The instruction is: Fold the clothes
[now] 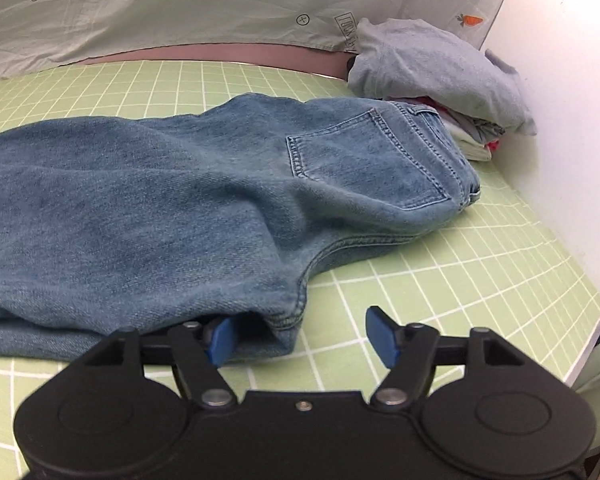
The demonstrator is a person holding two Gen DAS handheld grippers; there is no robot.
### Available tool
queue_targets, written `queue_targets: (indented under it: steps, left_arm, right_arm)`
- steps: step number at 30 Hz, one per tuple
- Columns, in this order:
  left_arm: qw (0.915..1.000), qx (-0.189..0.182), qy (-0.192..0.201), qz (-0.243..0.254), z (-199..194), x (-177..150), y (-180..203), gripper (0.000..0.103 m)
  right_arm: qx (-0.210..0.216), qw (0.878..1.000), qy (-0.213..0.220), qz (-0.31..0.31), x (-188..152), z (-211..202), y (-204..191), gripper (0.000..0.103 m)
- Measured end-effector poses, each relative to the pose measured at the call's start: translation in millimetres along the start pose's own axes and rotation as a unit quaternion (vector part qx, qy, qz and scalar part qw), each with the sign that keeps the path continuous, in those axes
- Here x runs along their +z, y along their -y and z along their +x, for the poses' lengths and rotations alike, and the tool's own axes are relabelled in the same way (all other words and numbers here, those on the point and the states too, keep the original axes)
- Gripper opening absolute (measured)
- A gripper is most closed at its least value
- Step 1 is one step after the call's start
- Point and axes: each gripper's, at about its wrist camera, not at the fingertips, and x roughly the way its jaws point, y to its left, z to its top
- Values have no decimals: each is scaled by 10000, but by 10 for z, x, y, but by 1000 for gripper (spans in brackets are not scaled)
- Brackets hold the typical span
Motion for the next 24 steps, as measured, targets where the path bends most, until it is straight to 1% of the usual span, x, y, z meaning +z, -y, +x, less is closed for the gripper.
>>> queue_targets:
  steps: [4,6,7,8,9,10,11,12,13,14,16,22,24]
  left_arm:
    - [9996,84,12,283,65,-54,150,71]
    - [9989,149,26,449,96,-52,219,71]
    - [9985,159,35,524,108,-48,244,70]
    - [9980,188,61,596,114,-46,264,66]
    - [9975,224,92,667,119,-44,284,60]
    - [9968,273,124,742,122,-43,303,38]
    - [9966,209,128,785,127,-39,312,20]
    - [9967,191,154,776,123,-33,318,17]
    - [9966,237,184,762,117,-27,322,9]
    - [9970,273,214,691,108,-3,292,6]
    - [9978,330,275,503,89,59,205,3]
    - [9984,417,361,-103,110,292,-121,3]
    - [9983,425,365,-162,113,323,-146,3]
  right_arm:
    - [146,9999,-30,73,-11,-18,-37,80]
    - [172,9998,-23,45,-16,-39,-66,81]
    - [174,9998,-16,29,-19,-46,-79,82]
    - [172,9999,-12,19,-24,-57,-88,83]
    - [169,9999,-13,14,-31,-66,-96,83]
    - [164,9999,-15,16,-36,-74,-99,83]
    - [155,9999,-18,27,-40,-79,-96,83]
    - [142,9999,-23,45,-44,-85,-92,83]
    - [122,9999,-31,73,-49,-90,-88,84]
    - [101,9999,-38,100,-53,-95,-84,84]
    - [57,9999,-51,155,-62,-107,-76,84]
    - [-106,9995,-3,281,-80,-174,-47,84]
    - [-121,9995,-30,301,-93,-177,-34,84]
